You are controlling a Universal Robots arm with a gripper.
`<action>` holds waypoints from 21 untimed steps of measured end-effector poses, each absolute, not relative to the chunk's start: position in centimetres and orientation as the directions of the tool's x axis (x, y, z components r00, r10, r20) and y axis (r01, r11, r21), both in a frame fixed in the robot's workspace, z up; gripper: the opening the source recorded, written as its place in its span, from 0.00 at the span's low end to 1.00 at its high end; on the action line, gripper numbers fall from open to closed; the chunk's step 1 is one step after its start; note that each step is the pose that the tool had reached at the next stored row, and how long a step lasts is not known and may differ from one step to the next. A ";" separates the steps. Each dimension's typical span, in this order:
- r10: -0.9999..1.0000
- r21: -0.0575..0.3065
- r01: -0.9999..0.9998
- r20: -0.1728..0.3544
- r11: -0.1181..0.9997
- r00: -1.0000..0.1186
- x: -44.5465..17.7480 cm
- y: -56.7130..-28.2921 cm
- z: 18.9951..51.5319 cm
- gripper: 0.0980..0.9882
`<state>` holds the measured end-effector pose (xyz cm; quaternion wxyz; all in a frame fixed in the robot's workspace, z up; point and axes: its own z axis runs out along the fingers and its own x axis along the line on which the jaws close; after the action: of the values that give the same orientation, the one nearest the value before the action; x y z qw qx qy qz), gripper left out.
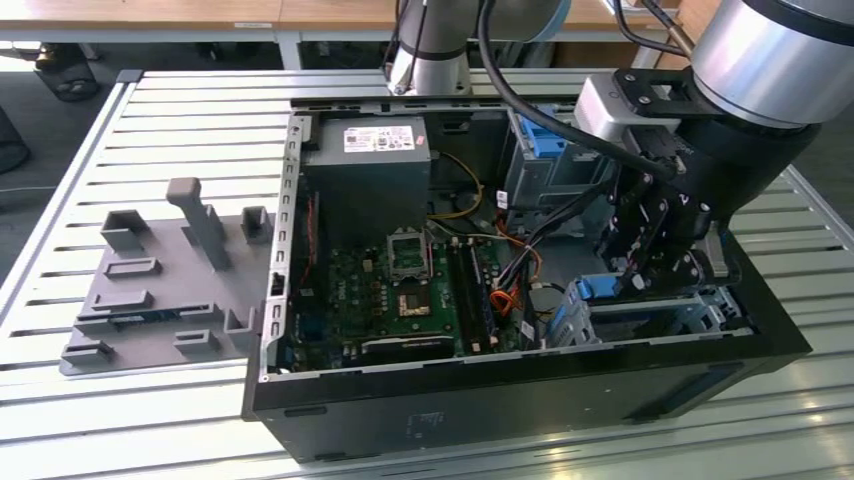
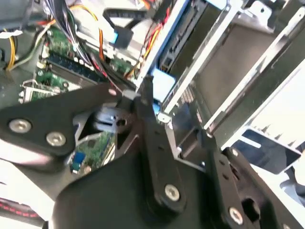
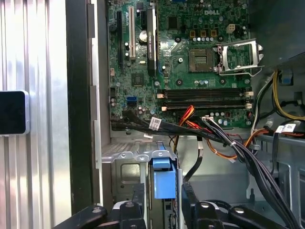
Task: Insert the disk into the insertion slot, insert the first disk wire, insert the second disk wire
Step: 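Insert the disk into the insertion slot, then insert the first disk wire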
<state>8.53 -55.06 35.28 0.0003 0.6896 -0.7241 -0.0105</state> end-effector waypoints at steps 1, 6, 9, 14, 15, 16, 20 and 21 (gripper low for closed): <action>-0.999 0.016 -0.999 -0.014 0.049 -0.049 8.5 -55.1 35.3 0.38; -0.999 0.016 -0.999 -0.014 0.049 -0.049 8.5 -55.1 35.2 0.23; -0.999 0.016 -0.999 -0.014 0.049 -0.049 8.5 -55.1 35.2 0.10; -0.999 0.016 -0.999 -0.014 0.049 -0.049 8.5 -55.1 35.1 0.03; -0.999 0.016 -0.999 -0.014 0.049 -0.049 8.5 -55.1 35.1 0.03; -0.999 0.016 -0.999 -0.014 0.049 -0.049 8.5 -55.1 35.1 0.03; -0.999 0.016 -0.999 -0.014 0.049 -0.049 8.5 -55.1 35.1 0.03; -0.999 0.016 -0.999 -0.014 0.049 -0.049 8.5 -55.1 35.1 0.03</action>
<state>8.54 -55.07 35.06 0.0003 0.6896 -0.7241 -0.0105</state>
